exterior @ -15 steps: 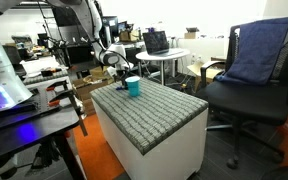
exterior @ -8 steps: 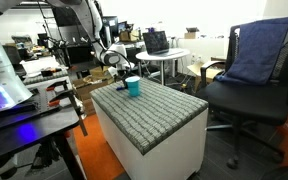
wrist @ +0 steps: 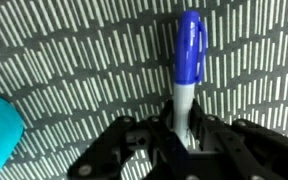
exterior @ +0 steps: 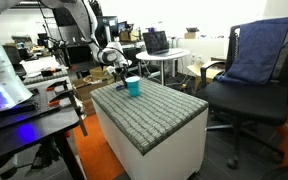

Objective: Put the marker inside the blue cup

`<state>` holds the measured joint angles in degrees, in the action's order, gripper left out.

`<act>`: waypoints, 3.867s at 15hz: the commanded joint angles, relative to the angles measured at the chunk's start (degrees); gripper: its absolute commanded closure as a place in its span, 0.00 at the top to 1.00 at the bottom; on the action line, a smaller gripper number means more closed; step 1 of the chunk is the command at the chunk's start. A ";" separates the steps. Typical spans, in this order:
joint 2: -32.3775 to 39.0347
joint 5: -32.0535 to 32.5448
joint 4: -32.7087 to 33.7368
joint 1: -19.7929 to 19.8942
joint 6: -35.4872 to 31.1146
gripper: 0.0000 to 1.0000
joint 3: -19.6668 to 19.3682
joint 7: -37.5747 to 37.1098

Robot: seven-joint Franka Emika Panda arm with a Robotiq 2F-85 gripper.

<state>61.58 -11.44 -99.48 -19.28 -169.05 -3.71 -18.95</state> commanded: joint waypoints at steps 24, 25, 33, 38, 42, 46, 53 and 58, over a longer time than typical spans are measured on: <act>-4.16 2.50 -16.63 -43.49 -0.46 0.05 -41.27 -28.25; -3.77 2.34 -17.28 -44.80 -0.40 0.05 -42.52 -29.10; 0.98 1.24 -21.07 -52.86 0.75 0.05 -50.73 -36.06; 3.29 0.75 -22.97 -55.30 0.96 0.05 -53.49 -39.26; 5.10 0.21 -24.67 -56.81 0.99 0.05 -55.20 -41.81; 5.91 -0.21 -26.59 -57.77 1.26 0.05 -56.20 -43.91; 6.95 -1.16 -29.42 -58.11 0.72 0.05 -56.40 -46.65; 8.87 -1.32 -29.35 -57.23 -0.61 0.05 -55.73 -48.56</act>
<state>68.57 -11.75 -128.17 -75.61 -169.00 -58.84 -65.72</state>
